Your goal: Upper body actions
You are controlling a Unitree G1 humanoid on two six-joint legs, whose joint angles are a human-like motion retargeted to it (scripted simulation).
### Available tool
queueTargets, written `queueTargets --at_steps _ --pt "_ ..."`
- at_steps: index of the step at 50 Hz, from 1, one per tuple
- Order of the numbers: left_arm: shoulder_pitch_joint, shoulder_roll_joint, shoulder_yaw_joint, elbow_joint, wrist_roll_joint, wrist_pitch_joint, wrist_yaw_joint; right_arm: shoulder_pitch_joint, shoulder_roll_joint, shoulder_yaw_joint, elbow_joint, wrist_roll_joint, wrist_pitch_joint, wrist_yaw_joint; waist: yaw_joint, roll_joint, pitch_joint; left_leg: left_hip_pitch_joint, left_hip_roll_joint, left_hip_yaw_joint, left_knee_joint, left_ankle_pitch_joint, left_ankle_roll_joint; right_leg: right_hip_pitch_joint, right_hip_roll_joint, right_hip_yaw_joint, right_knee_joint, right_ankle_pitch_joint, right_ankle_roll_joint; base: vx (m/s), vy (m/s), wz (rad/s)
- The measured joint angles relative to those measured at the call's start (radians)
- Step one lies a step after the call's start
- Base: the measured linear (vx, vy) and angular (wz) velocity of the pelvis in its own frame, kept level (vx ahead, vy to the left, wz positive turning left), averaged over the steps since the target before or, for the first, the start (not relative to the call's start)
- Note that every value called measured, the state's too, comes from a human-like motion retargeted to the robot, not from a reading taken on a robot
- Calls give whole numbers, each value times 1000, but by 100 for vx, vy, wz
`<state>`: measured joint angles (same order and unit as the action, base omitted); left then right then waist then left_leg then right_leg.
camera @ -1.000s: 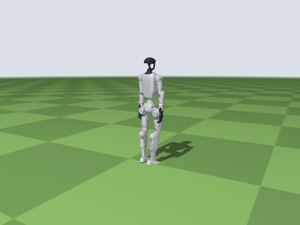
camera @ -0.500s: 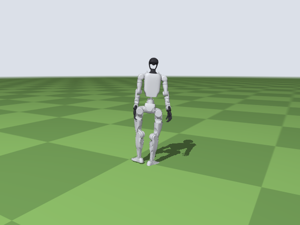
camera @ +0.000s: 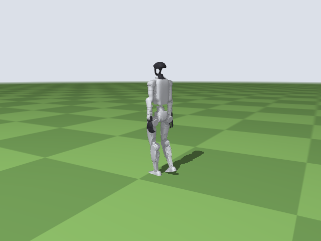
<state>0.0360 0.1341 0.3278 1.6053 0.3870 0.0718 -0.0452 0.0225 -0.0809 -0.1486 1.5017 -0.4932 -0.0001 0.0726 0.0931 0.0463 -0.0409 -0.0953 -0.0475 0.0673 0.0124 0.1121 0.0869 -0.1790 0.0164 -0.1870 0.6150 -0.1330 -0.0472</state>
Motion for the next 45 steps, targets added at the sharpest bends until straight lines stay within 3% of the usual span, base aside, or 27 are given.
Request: queueTargets --at_steps 2,7,8,10,12,18,23,30,38,45 --pt "-11 -4 -24 -24 26 -5 -13 -2 0 12 -9 -16 0 -9 -9 -18 11 4 -31 -56 4 6 3 3 14 45 -99 -42 20 26 -17 162" --pt "-35 -14 -79 -67 80 -21 -13 1 -6 15 11 -30 4 -13 5 -97 47 41 -147 -162 -1 19 18 12 -19 141 -359 -2 173 38 -12 141" --pt "-34 -18 -84 -70 83 -23 -13 9 -7 14 18 -30 6 -12 15 -104 49 52 -159 -177 -3 20 18 16 -10 170 -394 45 140 42 1 86" --pt "-48 -18 -82 -66 92 -21 -24 9 -8 1 42 -29 11 -8 73 -113 44 53 -162 -178 -13 22 15 31 -59 78 -354 -22 151 33 7 60" --pt "-51 -26 -72 -54 92 -15 -21 17 -11 -12 71 -25 17 -13 77 -112 33 54 -169 -223 -15 30 9 54 -86 -48 -387 -8 146 21 9 119" --pt "-40 -42 -48 7 66 -12 8 16 -37 -36 144 -60 40 -27 108 -109 -12 40 -187 -275 -14 41 -5 111 -94 -126 -458 -21 139 9 6 98" --pt "-15 -27 -53 21 113 3 14 16 -50 -40 168 -58 48 -44 115 -109 -39 40 -201 -289 -18 45 -4 139 -93 -165 -495 -20 131 4 2 40" --pt "-37 -8 -72 21 92 12 7 3 -44 -41 144 -77 30 -53 110 -94 -10 62 -195 -261 -24 39 5 127 -92 -136 -457 -21 122 -1 -7 -25" --pt "-97 3 -131 -42 101 -7 -27 -3 -41 -14 147 -107 26 -61 73 -79 31 83 -152 -77 -55 14 25 46 -70 -42 -414 31 95 -23 -16 -121" --pt "-103 31 -185 -81 101 -19 -50 -9 -54 -4 136 -80 16 -65 -7 -56 36 86 -78 150 -76 -38 37 53 -144 -355 -448 14 75 -65 -14 -225"
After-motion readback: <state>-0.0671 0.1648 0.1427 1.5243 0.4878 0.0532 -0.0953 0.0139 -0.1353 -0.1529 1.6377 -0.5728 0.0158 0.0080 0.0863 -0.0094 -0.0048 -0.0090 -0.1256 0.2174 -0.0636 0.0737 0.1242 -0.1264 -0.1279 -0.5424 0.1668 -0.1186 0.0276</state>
